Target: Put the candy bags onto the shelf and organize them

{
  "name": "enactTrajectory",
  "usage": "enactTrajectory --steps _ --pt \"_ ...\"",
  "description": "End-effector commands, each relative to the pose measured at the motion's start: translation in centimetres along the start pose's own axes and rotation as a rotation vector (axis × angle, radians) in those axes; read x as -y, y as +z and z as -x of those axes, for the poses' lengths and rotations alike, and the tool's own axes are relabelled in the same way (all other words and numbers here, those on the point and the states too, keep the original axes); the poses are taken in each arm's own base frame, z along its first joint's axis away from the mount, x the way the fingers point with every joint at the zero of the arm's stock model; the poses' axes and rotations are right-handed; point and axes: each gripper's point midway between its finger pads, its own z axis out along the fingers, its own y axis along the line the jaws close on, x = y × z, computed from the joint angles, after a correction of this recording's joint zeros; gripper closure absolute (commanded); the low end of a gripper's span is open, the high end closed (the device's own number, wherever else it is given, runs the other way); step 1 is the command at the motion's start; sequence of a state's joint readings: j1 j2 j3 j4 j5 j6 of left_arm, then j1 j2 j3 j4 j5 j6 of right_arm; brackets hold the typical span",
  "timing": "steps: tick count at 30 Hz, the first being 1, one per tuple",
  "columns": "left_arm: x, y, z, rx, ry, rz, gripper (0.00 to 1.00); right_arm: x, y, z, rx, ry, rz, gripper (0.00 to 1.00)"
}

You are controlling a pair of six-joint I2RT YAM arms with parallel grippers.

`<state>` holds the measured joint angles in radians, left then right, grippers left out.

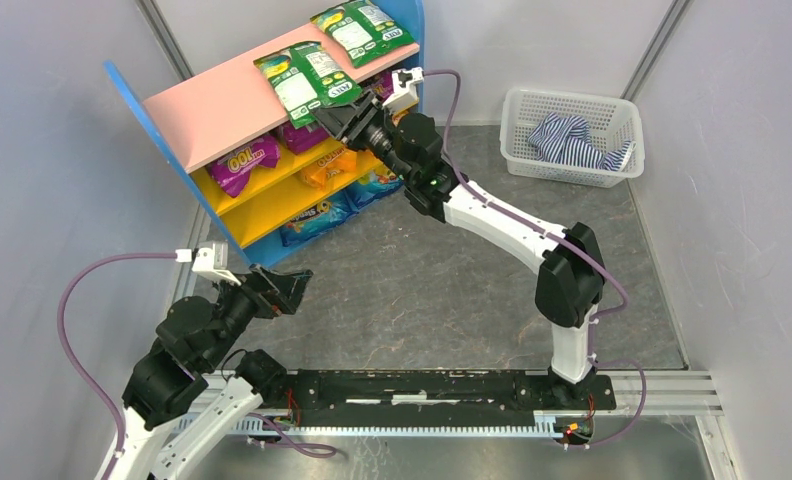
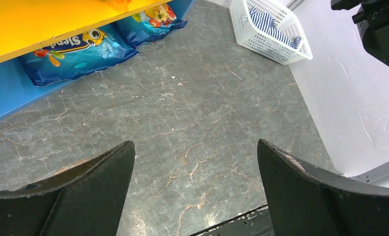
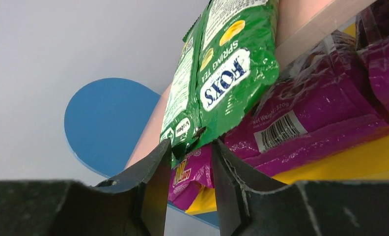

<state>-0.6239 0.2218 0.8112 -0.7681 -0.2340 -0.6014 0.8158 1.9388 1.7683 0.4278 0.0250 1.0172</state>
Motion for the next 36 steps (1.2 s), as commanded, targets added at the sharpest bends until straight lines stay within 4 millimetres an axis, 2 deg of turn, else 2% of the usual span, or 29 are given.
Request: enactTrajectory --steps 1,5,12,14,20,26,31,36 --pt "0.4 0.3 0.7 0.03 0.011 -0.012 0.0 -4.3 -1.4 2.8 0.057 -0.007 0.102 0.58" --pt "0.3 0.4 0.7 0.028 0.012 -0.008 0.0 -4.2 -1.6 2.9 0.066 -0.017 0.1 0.62" --pt "0.3 0.3 0.8 0.032 0.009 -0.008 0.0 -4.0 0.0 2.8 0.084 -0.028 0.112 0.94" --pt "0.3 0.3 0.8 0.034 0.009 -0.009 0.0 -3.7 0.6 2.9 0.096 -0.025 0.105 0.99" --pt "0.3 0.3 0.8 0.034 0.008 -0.008 0.0 -4.3 2.5 3.6 0.127 -0.01 0.126 1.0" --pt "0.3 0.3 0.8 0.032 0.008 -0.009 0.0 -3.4 3.4 4.4 0.177 -0.039 0.08 1.0" --pt "0.3 0.2 0.8 0.036 0.007 -0.009 0.0 -3.7 5.1 4.7 0.181 -0.082 0.083 1.0" --pt "0.3 0.2 0.9 0.04 0.005 -0.008 0.0 -3.1 4.9 4.8 0.185 -0.087 0.065 0.98"
